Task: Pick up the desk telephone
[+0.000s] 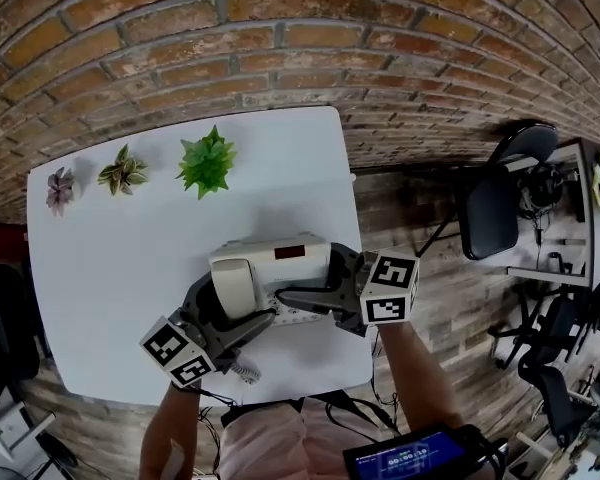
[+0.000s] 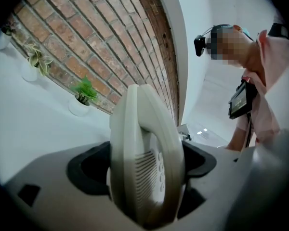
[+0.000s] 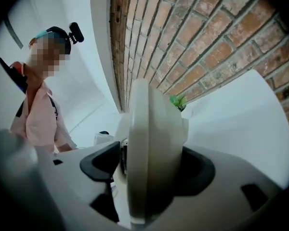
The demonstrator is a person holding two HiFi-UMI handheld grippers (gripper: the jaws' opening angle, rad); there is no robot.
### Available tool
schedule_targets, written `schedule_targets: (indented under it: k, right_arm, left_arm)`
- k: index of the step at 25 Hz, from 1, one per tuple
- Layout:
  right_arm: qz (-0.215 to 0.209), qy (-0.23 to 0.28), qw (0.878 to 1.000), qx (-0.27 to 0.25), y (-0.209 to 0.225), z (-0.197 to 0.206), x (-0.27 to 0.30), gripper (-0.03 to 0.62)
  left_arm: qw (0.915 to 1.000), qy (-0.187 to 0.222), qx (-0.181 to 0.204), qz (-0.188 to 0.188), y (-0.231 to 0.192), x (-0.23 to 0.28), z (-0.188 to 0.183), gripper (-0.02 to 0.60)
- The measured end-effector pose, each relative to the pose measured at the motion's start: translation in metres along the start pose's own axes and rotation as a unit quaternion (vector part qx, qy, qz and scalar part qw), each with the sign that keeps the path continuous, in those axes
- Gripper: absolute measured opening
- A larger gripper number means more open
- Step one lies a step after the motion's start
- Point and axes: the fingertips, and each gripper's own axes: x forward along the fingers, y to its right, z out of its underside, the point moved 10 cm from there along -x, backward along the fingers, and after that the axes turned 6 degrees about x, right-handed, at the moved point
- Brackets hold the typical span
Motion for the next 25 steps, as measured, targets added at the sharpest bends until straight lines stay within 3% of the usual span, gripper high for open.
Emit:
schedule_targets:
  k: [3, 16, 25]
  right_arm:
    - [0.018, -0.001, 1.000, -0.002, 0.000, 0.000, 0.000, 0.276]
    - [0.026, 0.007, 1.000, 0.005, -0.025, 0.011, -0.009, 0.259]
    - [0.025, 0.034, 0.999, -0.024, -0.082, 0.008, -0.032, 0.258]
  left_arm:
    - [1.0000, -0.003, 0.002, 0.002, 0.000, -0.001, 0.000, 0.451]
    - [0.9998, -0.022, -0.004, 0.003, 0.023, -0.012, -0.002, 0.446]
    - [0.9995, -0.017, 0.021, 0.017, 0.074, -0.025, -0.024, 0.446]
